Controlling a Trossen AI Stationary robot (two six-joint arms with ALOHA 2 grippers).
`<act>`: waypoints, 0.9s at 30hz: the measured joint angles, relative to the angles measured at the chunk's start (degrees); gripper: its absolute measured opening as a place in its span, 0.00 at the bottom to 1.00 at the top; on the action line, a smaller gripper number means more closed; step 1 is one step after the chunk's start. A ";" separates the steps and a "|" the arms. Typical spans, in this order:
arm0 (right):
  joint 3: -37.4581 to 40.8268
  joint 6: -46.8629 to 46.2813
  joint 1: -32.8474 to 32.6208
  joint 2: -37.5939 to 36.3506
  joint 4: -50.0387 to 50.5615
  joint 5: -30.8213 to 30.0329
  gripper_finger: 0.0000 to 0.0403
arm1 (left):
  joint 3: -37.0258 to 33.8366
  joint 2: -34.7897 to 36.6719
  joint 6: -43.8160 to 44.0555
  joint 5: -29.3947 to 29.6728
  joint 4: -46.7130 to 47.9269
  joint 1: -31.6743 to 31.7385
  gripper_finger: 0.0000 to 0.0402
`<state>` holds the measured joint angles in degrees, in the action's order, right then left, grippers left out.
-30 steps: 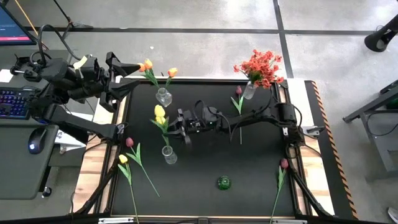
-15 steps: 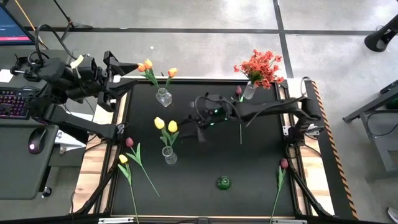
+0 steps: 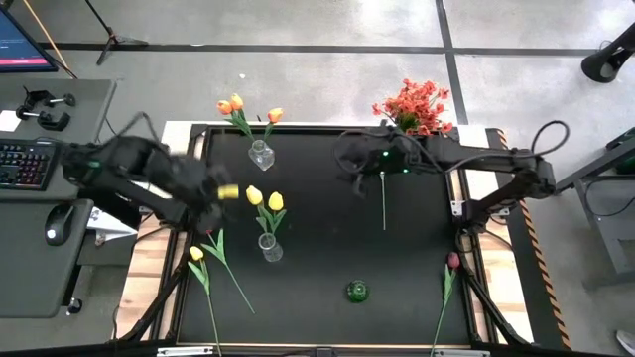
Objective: Sort flowers into vase by color
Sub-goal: Put the yellow flower into the bottom left transparent vase
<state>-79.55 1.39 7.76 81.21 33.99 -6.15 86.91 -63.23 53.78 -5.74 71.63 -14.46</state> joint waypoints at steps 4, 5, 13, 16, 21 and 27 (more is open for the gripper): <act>0.00 0.02 1.17 -2.19 4.19 -3.36 0.60 | 0.02 -4.71 19.59 2.38 13.14 -8.46 0.59; 0.00 0.00 1.42 -2.36 4.72 -3.39 0.60 | 0.00 -5.80 24.78 3.46 15.66 -10.56 0.59; 0.17 2.54 3.16 -1.73 5.48 -2.56 0.60 | -5.94 -13.20 57.41 5.54 17.03 -21.97 0.59; 1.06 5.17 3.81 -1.40 5.04 -0.49 0.60 | -9.80 -16.00 65.16 -1.58 16.19 -25.50 0.59; 2.74 5.61 4.68 -1.22 6.58 3.68 0.60 | -17.14 -18.61 75.58 -4.88 4.12 -32.41 0.59; 2.93 -0.24 4.46 -1.22 8.37 6.19 0.60 | -29.30 -18.43 83.24 -4.38 -16.85 -36.76 0.59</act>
<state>-76.62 1.14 12.22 79.99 42.36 0.04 57.61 -81.66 137.02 -10.12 54.78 -51.22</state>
